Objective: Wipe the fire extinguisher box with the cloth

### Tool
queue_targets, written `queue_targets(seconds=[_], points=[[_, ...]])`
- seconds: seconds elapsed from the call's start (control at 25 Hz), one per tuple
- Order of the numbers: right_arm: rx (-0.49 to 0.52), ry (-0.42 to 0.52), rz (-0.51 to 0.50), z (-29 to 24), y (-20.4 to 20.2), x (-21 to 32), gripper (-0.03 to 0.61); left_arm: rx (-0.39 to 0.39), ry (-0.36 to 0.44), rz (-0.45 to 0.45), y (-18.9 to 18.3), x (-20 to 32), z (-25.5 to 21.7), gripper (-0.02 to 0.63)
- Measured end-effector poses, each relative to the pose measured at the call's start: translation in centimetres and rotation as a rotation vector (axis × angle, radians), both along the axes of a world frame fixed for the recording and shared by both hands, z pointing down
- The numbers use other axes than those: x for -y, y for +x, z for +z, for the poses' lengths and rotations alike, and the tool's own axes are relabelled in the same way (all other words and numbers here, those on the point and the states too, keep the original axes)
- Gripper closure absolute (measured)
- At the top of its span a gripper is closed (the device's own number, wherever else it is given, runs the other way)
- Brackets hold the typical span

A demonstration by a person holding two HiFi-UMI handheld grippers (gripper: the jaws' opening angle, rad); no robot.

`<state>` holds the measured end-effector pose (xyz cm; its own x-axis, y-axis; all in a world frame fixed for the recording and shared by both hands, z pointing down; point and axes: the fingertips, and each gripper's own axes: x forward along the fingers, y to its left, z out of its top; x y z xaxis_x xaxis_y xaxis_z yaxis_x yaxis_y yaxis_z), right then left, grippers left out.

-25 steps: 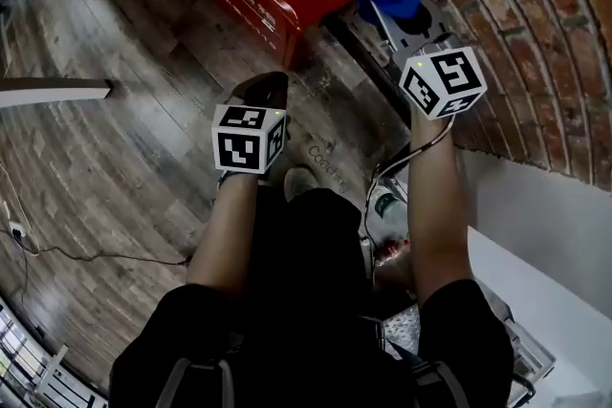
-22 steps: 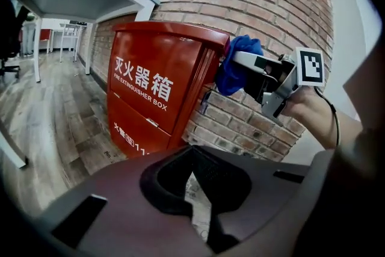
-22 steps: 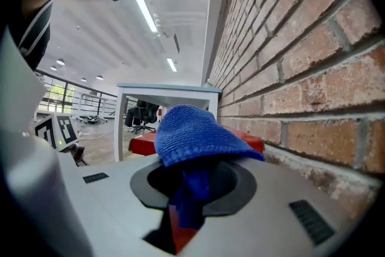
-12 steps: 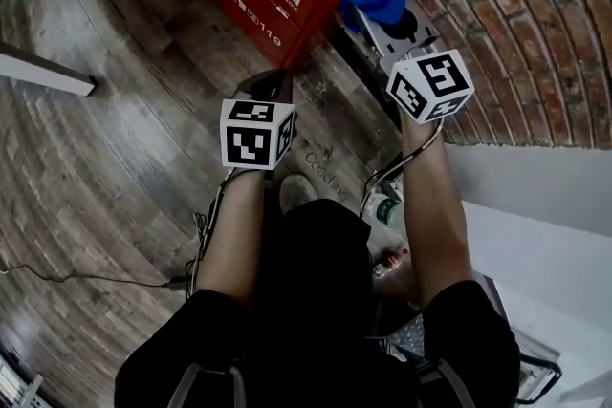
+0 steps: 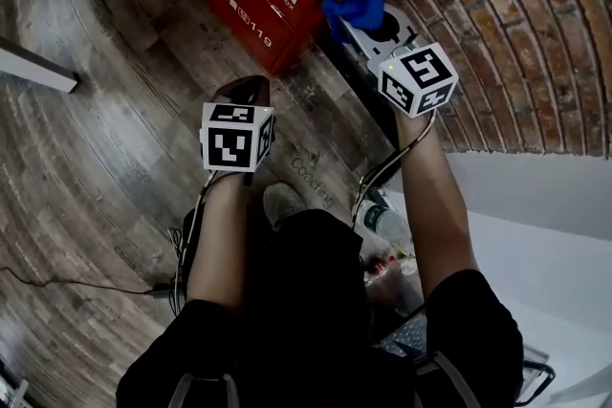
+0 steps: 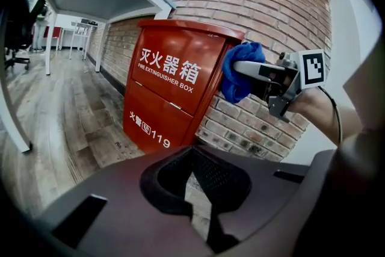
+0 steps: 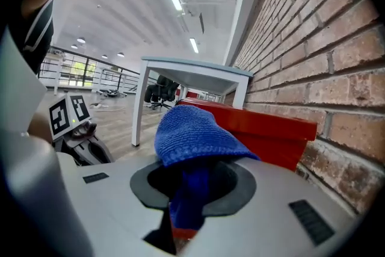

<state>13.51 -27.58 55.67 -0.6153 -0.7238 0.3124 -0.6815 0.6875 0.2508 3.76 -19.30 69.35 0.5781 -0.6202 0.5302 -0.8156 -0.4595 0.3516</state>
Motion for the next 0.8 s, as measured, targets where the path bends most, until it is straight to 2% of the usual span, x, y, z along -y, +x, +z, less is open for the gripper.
queue_targets(seconds=[0.12, 0.4, 0.68, 0.8], points=[[-0.042, -0.007, -0.024, 0.3, 0.8, 0.4, 0.474, 0.017, -0.005, 0.002, -0.2, -0.6, 0.2, 0.606], [-0.169, -0.049, -0.012, 1.1, 3.9, 2.6, 0.474, 0.120, 0.004, 0.035, -0.1, -1.2, 1.3, 0.606], [-0.276, -0.104, 0.048, 0.1, 8.3, 5.9, 0.474, 0.134, -0.026, 0.048, 0.1, -2.6, 2.4, 0.606], [-0.293, -0.125, 0.063, 0.4, 9.2, 6.6, 0.474, 0.108, -0.034, 0.044, 0.1, -3.2, 2.2, 0.606]])
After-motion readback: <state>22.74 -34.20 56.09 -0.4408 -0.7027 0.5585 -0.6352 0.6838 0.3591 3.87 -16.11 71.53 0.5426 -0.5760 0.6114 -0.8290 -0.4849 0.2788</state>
